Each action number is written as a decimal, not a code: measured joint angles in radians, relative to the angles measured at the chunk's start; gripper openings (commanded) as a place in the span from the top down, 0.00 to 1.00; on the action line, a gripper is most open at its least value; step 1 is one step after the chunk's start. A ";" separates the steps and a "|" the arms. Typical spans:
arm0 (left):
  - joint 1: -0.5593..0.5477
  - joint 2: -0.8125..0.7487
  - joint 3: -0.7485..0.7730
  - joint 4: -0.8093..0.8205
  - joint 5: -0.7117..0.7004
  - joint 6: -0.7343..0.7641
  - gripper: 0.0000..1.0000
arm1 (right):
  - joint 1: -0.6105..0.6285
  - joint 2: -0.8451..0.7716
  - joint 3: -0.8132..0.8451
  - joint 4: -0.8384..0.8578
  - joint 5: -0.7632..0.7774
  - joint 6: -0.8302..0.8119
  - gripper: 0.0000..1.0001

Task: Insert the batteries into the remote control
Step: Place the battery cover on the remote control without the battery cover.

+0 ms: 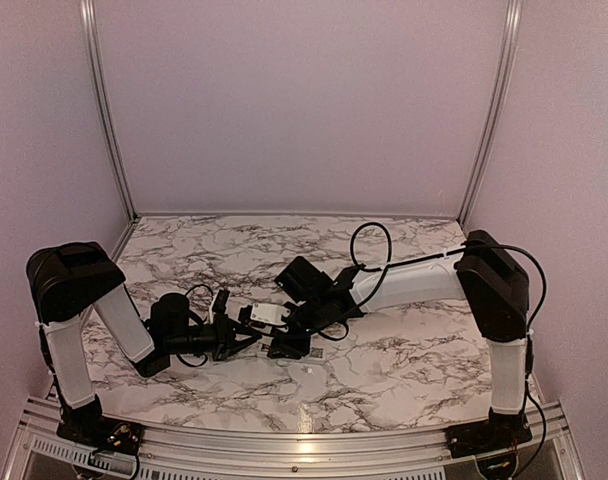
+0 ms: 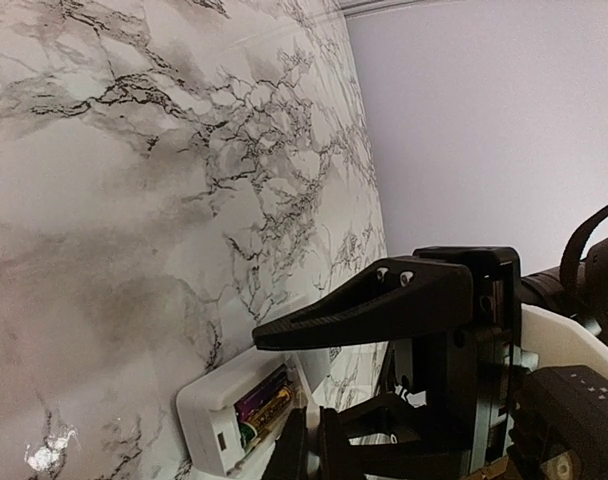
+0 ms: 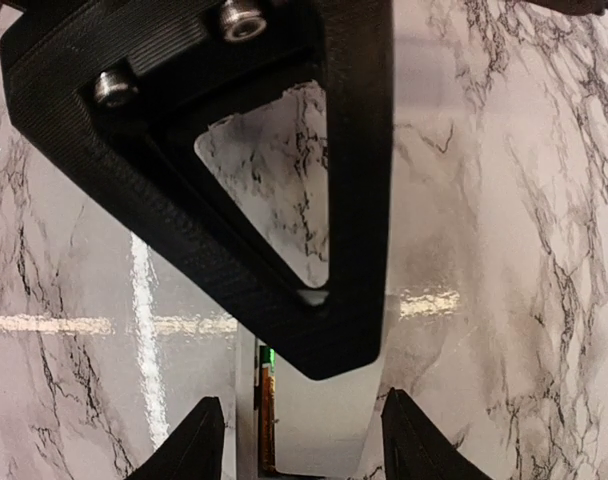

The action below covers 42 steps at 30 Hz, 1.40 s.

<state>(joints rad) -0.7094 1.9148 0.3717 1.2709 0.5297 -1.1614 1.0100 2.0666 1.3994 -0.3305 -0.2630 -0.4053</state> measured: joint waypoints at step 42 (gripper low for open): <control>-0.005 -0.208 0.035 -0.426 -0.086 0.177 0.66 | 0.006 0.016 0.012 -0.026 0.004 -0.015 0.67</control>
<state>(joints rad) -0.7147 1.7069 0.4068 0.8444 0.4438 -0.9840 1.0164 2.0830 1.4117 -0.3561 -0.2592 -0.4202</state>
